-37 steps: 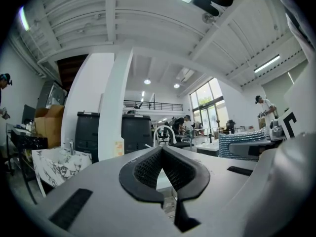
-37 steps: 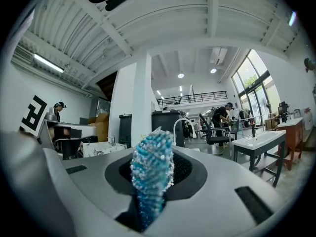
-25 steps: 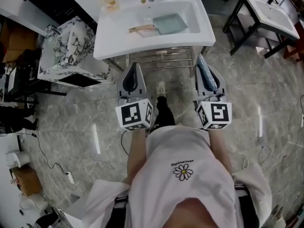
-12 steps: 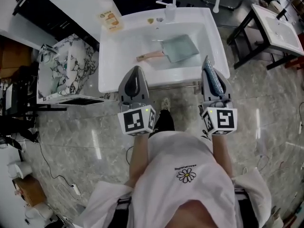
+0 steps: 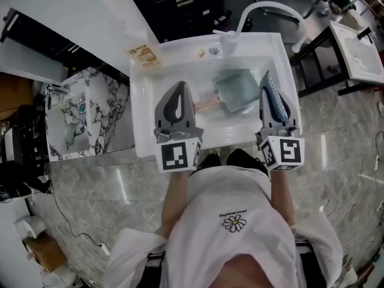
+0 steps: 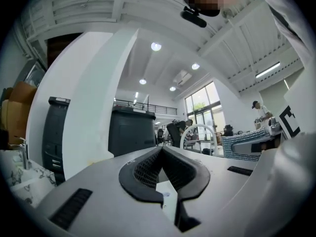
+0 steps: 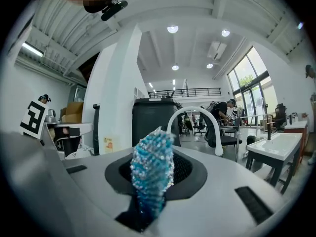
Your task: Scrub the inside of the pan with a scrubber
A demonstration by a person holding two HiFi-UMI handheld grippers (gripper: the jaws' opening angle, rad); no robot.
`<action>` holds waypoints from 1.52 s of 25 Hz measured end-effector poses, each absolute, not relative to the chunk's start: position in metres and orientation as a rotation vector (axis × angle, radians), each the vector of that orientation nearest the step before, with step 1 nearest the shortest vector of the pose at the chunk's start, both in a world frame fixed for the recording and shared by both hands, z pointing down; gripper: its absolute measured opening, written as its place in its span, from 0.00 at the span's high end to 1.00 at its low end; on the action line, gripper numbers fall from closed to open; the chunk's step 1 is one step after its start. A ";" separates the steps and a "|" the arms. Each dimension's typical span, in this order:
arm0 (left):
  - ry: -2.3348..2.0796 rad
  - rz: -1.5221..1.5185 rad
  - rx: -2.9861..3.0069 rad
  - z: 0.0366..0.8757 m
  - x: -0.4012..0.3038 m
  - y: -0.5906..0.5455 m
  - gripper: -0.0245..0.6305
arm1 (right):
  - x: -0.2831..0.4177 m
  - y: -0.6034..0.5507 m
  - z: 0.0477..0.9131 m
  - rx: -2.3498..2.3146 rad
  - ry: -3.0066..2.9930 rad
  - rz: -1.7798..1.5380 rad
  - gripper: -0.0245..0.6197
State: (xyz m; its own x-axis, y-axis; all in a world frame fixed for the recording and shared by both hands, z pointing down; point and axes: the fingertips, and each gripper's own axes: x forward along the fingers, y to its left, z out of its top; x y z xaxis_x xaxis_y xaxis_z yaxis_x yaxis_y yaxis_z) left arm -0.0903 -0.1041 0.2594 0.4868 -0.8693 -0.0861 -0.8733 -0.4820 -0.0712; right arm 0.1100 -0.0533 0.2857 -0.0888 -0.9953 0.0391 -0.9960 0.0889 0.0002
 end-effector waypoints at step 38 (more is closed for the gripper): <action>0.415 -1.422 -2.852 0.494 -0.018 -0.124 0.59 | 0.142 -0.109 0.330 1.964 -2.340 0.248 0.85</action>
